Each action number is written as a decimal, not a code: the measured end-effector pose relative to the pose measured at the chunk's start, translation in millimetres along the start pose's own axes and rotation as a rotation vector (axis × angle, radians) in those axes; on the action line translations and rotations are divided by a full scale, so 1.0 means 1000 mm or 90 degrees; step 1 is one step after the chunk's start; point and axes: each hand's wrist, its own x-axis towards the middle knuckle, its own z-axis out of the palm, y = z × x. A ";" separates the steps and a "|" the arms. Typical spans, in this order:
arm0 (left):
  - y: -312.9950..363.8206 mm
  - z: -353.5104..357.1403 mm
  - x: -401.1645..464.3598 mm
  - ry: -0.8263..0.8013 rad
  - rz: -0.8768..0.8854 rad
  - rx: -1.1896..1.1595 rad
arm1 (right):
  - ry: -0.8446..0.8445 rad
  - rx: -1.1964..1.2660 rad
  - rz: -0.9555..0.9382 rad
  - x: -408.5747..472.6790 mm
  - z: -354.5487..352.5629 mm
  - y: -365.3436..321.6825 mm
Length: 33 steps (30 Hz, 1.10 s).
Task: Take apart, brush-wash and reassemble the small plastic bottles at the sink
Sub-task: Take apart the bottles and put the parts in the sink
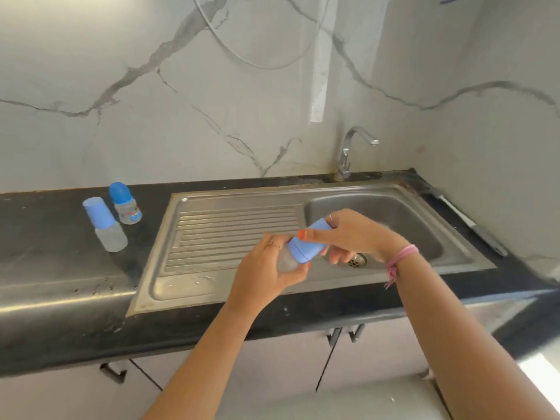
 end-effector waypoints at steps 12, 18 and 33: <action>0.016 0.054 0.053 -0.127 0.050 0.017 | -0.138 0.129 0.055 0.014 -0.054 0.075; 0.011 0.093 0.108 -0.168 0.063 0.007 | -0.056 0.055 0.018 0.058 -0.089 0.107; -0.051 0.151 0.198 -0.402 -0.418 -0.405 | 0.031 -0.050 0.041 0.150 -0.188 0.219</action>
